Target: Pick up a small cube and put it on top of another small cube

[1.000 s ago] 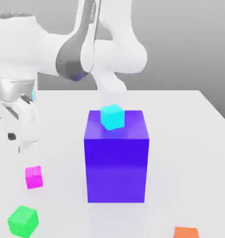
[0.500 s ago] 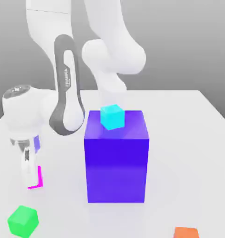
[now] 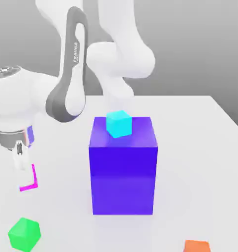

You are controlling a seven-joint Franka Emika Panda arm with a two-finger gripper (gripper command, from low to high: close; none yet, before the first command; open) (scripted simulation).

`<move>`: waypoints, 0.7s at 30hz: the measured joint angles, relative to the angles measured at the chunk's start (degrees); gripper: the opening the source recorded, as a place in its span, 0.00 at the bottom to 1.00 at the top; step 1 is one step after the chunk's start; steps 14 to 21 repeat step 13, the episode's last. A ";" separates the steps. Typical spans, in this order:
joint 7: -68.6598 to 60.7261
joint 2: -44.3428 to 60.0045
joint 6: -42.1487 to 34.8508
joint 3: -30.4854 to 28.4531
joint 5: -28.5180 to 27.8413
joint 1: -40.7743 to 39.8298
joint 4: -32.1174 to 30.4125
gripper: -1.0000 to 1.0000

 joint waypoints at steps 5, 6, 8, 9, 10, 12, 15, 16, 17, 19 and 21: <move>-1.95 3.32 -6.84 3.39 -1.13 2.44 10.23 0.00; -2.15 4.74 -6.45 3.69 -1.23 2.71 11.25 0.00; -2.30 8.40 -3.73 3.96 -1.29 2.88 12.17 0.00; -2.34 10.40 -1.96 4.01 -1.28 2.91 12.40 0.00; -2.35 11.93 -0.57 4.03 -1.27 2.92 12.54 1.00; -2.36 11.93 -0.57 4.03 -1.27 2.92 12.54 1.00; -2.36 11.93 -0.57 4.03 -1.27 2.92 12.54 1.00; -2.36 11.93 -0.57 4.03 -1.27 2.92 12.54 1.00; -2.36 11.93 -0.57 4.03 -1.27 2.92 12.54 1.00; -2.36 11.93 -0.57 4.03 -1.27 2.92 12.54 1.00; -2.36 11.93 -0.57 4.03 -1.27 2.92 12.54 1.00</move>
